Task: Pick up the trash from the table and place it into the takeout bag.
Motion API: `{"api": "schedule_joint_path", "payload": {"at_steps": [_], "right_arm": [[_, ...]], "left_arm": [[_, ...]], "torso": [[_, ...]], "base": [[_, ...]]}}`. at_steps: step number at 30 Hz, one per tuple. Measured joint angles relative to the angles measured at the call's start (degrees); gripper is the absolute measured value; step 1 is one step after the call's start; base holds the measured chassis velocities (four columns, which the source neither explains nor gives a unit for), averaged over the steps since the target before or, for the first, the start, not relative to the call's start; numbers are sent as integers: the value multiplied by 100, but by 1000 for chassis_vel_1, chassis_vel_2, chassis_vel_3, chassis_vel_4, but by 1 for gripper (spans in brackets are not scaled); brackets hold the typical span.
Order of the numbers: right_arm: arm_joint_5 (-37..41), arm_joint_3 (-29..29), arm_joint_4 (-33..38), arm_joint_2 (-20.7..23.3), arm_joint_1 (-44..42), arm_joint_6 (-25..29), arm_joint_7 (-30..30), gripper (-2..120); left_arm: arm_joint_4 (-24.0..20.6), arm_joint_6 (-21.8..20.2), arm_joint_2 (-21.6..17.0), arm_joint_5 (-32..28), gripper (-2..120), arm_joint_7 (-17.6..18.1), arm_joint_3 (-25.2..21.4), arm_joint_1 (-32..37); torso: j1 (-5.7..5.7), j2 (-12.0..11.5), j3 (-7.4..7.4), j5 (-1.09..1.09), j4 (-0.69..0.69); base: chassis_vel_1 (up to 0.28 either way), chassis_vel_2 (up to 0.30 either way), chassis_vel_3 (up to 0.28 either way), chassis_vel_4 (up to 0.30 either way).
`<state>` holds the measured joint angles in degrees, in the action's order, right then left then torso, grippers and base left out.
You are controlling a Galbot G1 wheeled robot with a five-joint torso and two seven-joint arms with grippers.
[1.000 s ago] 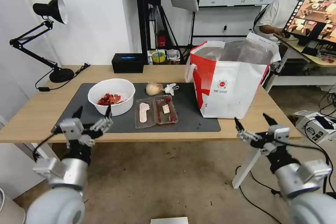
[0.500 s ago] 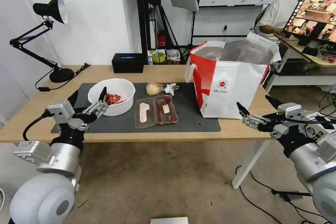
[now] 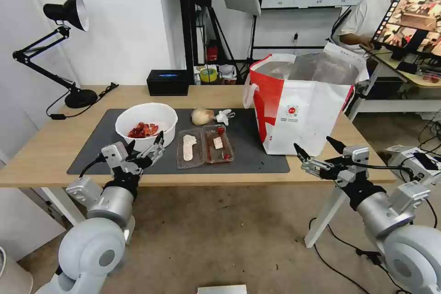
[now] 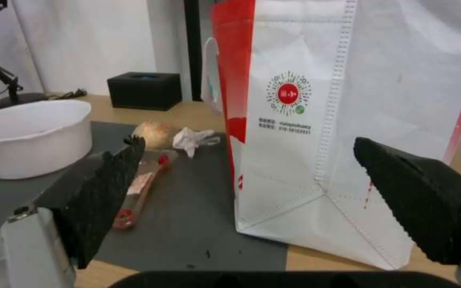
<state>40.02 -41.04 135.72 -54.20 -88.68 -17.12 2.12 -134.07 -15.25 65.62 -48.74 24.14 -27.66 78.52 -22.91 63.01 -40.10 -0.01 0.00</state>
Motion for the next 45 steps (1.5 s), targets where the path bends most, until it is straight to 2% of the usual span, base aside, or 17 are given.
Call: {"api": "schedule_joint_path", "payload": {"at_steps": [20,24,26,27,29,30,31,33,34,35,38,39,41,45], "right_arm": [[-74,-7,-36,-91,-59,99,-64,100],[-73,-6,-62,-115,-63,122,-75,100],[-76,-6,-80,-151,-86,153,-86,100],[-76,-6,-80,-151,-86,153,-86,100],[-91,-7,-89,-182,-129,177,-94,100],[-94,-7,-93,-187,-143,188,-97,100],[-94,-7,-93,-187,-143,188,-97,100],[-95,-11,-110,-141,-145,204,-98,100],[-105,-11,-118,-122,-145,210,-98,100],[-105,-11,-118,-122,-145,210,-98,100],[-143,-10,-125,-138,-221,219,-101,100],[-143,-10,-125,-138,-221,219,-101,100],[-155,-15,-111,-161,-256,222,-105,100],[-163,-39,-107,-173,-283,238,-106,100]], "left_arm": [[12,63,131,165,100,-72,57,143],[44,67,201,-20,100,-39,188,153],[150,219,281,-383,100,180,471,63],[150,219,281,-383,100,180,471,63],[264,582,397,-935,100,759,907,-152],[270,715,492,-1362,100,1172,1146,-315],[270,715,492,-1362,100,1172,1146,-315],[251,908,814,-2209,100,1958,1530,-653],[273,981,951,-2378,100,2124,1702,-774],[273,981,951,-2378,100,2124,1702,-774],[591,1127,1273,-2636,99,2362,2072,-1161],[591,1127,1273,-2636,99,2362,2072,-1161],[927,1196,1368,-2593,97,2374,2211,-1345],[1238,1209,1395,-2536,97,2369,2287,-1548]], "torso": [[0,1,0,1,0],[0,1,0,2,1],[0,1,0,2,1],[0,1,0,2,1],[0,1,0,2,0],[0,1,0,1,0],[0,1,0,1,0],[0,1,0,3,-1],[0,1,0,1,0],[0,1,0,1,0],[-1,1,0,3,-2],[-1,1,0,3,-2],[0,1,0,2,0],[-1,1,-1,2,0]], "base": [[0,0,0,0],[0,0,0,0],[0,0,0,0],[0,0,0,0],[0,0,0,0],[0,0,0,0],[0,0,0,0],[0,0,0,0],[0,0,0,0],[0,0,0,0],[0,0,0,0],[0,0,0,0],[0,0,0,0],[0,0,0,0]]}}
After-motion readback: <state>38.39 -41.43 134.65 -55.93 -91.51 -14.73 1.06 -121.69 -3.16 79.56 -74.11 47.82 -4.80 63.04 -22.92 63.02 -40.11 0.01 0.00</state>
